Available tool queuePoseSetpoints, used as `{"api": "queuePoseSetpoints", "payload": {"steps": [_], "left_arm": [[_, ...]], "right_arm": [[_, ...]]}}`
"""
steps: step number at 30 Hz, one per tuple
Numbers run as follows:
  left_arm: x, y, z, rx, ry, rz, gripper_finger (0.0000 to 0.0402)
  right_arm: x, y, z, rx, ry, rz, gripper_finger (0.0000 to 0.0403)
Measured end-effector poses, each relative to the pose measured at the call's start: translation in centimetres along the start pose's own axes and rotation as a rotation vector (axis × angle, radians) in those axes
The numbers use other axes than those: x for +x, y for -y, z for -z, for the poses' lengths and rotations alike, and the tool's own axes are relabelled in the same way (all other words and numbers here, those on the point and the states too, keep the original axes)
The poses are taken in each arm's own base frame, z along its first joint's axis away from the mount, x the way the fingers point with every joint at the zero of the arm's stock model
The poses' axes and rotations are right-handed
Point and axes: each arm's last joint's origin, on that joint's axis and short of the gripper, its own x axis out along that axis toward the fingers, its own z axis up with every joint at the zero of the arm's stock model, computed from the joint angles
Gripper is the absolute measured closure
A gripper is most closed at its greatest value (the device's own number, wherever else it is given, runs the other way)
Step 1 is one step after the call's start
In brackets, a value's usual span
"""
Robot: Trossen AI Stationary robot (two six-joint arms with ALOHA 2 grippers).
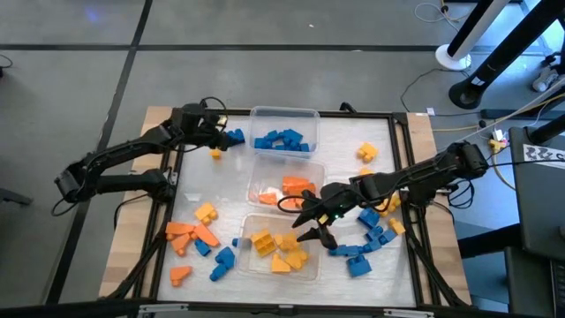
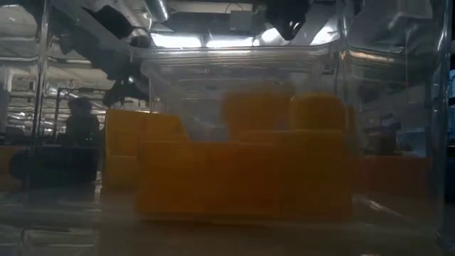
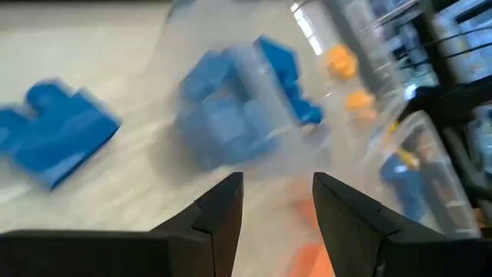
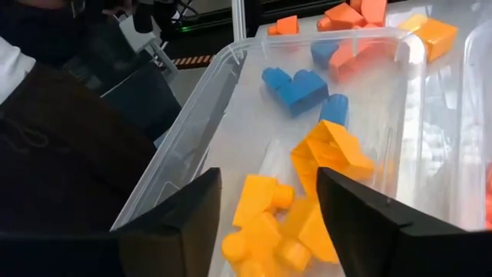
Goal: Sort blocks
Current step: Put the yellow game piece into the bottom transparent bin
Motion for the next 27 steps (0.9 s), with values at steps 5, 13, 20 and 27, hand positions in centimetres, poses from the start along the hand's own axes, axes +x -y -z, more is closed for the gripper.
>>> {"api": "queuePoseSetpoints", "payload": {"steps": [5, 13, 20, 27], "left_arm": [[-0.1, -0.8, 0.9, -0.047, -0.073, -0.110, 0.0253], [-0.4, -1.9, 2.0, -0.079, -0.124, -0.310, 0.0253], [-1.1, -3.0, 3.0, -0.078, -0.146, -0.575, 0.0253], [-1.1, -3.3, 2.9, -0.098, -0.092, -0.662, 0.0253]], "right_arm": [[0.0, 0.0, 0.0, 0.000, -0.001, 0.000, 0.0156], [-0.6, 0.9, -0.8, 0.017, -0.027, -0.150, 0.0148], [-1.7, 1.9, -2.9, -0.004, 0.018, -0.219, 0.0150], [-3.9, 3.0, -5.6, -0.085, 0.115, -0.182, 0.0150]]}}
